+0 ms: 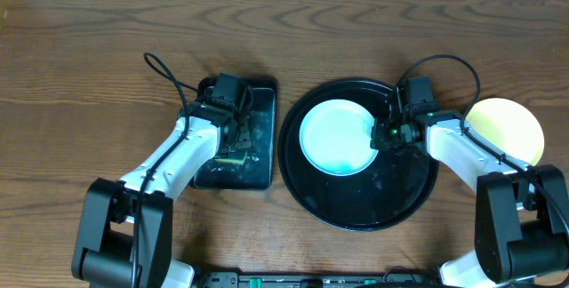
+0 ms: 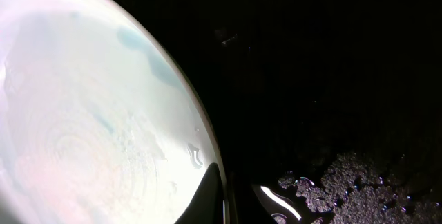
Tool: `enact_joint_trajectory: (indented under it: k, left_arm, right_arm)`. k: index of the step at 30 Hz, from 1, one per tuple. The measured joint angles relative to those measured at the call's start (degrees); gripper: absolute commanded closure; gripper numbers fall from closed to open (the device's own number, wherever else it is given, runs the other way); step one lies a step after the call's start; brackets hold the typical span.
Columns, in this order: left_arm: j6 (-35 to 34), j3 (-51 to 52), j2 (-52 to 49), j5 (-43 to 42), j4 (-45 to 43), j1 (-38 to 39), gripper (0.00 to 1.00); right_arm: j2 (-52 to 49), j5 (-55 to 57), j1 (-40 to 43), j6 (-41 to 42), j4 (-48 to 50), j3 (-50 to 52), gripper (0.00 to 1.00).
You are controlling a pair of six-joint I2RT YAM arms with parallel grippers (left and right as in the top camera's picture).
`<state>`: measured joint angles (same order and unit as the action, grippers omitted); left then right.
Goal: Clean dirty plates on tray and stack at the side
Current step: 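Wipe the sponge on the black rectangular tray with the left gripper, then tilt the pale green plate up with the right gripper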
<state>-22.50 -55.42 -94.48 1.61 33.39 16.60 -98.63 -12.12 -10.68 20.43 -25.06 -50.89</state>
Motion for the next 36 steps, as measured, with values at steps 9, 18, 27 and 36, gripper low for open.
enact_joint_trajectory:
  k: [9,18,27,36]
  left_arm:
    - [0.0,0.0,0.0,-0.4,2.0,0.0,0.41]
    - [0.0,0.2,0.0,-1.1,3.1,0.0,0.41]
    - [0.0,0.2,0.0,-1.3,3.1,0.0,0.41]
    - [0.0,0.2,0.0,-1.3,3.1,0.0,0.40]
  right_arm:
    - [0.0,0.0,0.0,0.0,-0.3,0.0,0.99]
    - [0.0,-2.6,0.0,0.0,-2.2,-0.3,0.99]
    - [-0.5,-10.0,-0.4,-0.1,1.6,0.2,0.99]
    - [6.6,-11.1,3.7,-3.2,-0.5,0.3,0.99]
